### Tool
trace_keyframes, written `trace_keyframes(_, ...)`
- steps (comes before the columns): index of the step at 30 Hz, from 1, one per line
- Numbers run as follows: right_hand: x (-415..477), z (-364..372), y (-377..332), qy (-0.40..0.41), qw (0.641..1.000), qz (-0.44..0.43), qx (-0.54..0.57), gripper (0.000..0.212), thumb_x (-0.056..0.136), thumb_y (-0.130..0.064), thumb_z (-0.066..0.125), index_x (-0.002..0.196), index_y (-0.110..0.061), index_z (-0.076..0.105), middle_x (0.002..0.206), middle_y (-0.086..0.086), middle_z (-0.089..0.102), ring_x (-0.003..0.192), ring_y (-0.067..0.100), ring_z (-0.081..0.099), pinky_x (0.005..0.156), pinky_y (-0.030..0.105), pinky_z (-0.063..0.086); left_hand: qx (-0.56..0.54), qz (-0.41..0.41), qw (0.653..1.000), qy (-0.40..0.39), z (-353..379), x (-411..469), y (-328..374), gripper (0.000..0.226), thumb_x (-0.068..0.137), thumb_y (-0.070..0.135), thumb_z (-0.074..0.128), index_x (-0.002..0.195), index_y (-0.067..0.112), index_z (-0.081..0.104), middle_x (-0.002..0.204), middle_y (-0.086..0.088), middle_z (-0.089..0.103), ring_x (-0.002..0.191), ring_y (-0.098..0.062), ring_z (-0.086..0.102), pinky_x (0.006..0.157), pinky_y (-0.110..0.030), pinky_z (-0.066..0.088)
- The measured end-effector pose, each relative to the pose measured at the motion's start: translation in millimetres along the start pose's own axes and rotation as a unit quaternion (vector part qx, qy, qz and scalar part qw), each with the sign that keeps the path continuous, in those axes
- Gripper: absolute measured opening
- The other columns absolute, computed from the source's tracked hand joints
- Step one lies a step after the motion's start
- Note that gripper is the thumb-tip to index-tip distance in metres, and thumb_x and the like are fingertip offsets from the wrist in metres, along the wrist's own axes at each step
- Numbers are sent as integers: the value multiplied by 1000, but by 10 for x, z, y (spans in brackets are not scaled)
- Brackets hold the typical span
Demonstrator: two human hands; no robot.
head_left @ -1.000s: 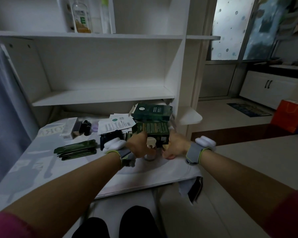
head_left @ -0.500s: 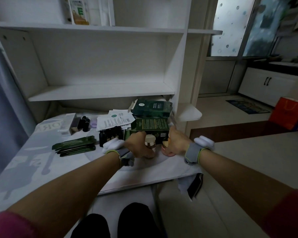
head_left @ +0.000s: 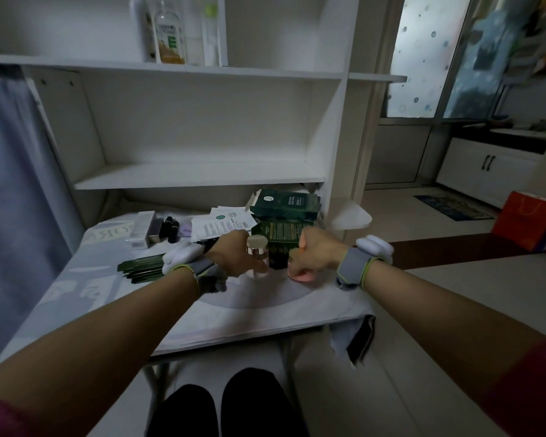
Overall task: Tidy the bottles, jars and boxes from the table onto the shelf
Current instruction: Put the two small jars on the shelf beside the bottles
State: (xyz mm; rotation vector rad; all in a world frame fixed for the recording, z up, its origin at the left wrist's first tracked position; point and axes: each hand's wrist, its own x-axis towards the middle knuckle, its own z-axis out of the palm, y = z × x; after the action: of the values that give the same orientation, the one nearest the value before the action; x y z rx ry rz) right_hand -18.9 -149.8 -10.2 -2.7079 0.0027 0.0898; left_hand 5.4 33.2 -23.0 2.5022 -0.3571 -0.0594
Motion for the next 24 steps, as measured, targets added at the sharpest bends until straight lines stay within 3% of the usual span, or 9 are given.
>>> trace_keyframes(4,-28,-89,-263,30,999,-29,9,40,64,-29,80,83,-12,49,82,7,54,74,22,50,58,34,40,-2,-4,1000,22,-228,-83,-22,38,67,24,83,94,11,60,95,-9,69,70,-22,66,58,-31,58)
trace_keyframes(6,-29,-123,-405,41,998,-38,11,41,64,-29,80,87,-7,53,89,10,58,77,22,52,65,41,51,-16,-11,999,30,-375,-131,-61,37,67,22,83,94,10,60,95,-10,70,74,-26,69,66,-36,60)
trace_keyframes(9,-23,-157,-532,66,997,-43,20,53,62,-23,80,105,-1,62,108,16,66,86,23,61,80,43,55,-52,-24,998,30,-527,-169,-80,32,68,17,82,93,8,64,92,-12,71,69,-26,71,62,-42,61)
trace_keyframes(11,-5,-187,-640,76,995,-62,24,51,63,-23,81,106,-2,63,110,16,66,97,28,64,83,44,55,-71,-28,996,39,-643,-194,-102,24,70,14,81,85,13,63,90,-11,70,70,-24,70,60,-39,61)
trace_keyframes(13,50,-224,-743,89,992,-77,37,44,63,-23,82,101,-9,64,107,9,66,96,26,62,81,38,55,-90,-33,994,50,-772,-204,-116,23,71,12,81,80,16,60,89,-10,68,74,-24,70,60,-40,61)
trace_keyframes(16,148,-286,-902,109,988,-94,62,43,62,-25,84,99,-14,64,108,5,64,90,21,58,79,34,53,-112,-43,991,54,-958,-178,-161,27,72,12,81,91,8,62,93,-13,68,78,-28,70,62,-42,61)
trace_keyframes(20,317,-367,-1141,129,982,-116,78,47,68,-23,82,108,-4,63,111,12,64,101,29,59,86,39,53,-129,-55,987,73,-1231,-89,-253,37,73,14,81,101,4,59,96,-16,67,75,-29,70,58,-40,61)
trace_keyframes(24,557,-440,-1341,138,978,-116,106,41,73,-23,77,107,-5,64,113,14,64,104,31,59,88,39,53,-159,-72,980,97,-1531,42,-325,41,74,14,80,103,4,54,101,-17,64,80,-32,70,60,-42,61)
